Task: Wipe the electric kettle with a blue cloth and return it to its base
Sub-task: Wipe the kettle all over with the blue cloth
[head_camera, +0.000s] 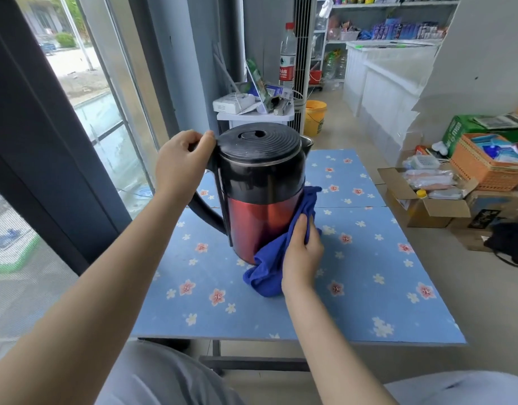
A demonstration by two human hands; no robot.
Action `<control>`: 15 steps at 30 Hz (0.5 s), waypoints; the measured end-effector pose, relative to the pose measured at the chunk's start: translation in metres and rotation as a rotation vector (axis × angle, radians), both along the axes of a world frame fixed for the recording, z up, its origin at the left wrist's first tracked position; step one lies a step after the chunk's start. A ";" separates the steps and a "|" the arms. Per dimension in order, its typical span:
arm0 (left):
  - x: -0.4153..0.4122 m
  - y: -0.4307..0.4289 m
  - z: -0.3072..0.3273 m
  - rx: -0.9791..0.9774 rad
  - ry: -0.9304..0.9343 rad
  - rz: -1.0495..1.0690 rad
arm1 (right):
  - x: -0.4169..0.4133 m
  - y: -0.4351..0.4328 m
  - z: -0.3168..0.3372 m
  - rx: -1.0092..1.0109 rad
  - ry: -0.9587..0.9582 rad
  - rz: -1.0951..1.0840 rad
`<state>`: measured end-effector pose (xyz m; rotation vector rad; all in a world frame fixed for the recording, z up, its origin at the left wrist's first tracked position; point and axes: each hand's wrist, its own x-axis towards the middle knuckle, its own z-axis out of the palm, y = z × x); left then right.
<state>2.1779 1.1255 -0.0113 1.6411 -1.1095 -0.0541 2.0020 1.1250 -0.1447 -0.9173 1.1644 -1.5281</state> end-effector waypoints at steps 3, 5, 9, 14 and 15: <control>0.008 -0.009 0.003 0.019 0.070 -0.158 | -0.006 -0.012 0.039 -0.134 0.040 -0.001; 0.015 -0.015 0.005 0.062 0.054 -0.215 | -0.011 -0.022 0.064 -0.204 0.067 0.008; 0.020 -0.024 0.009 0.197 -0.045 -0.141 | -0.021 -0.026 0.076 -0.248 0.076 0.026; -0.045 -0.017 0.014 0.279 -0.075 -0.042 | -0.011 -0.004 0.038 -0.267 0.090 0.034; -0.052 -0.015 0.014 0.264 -0.055 -0.041 | -0.010 -0.002 0.024 -0.210 0.078 0.036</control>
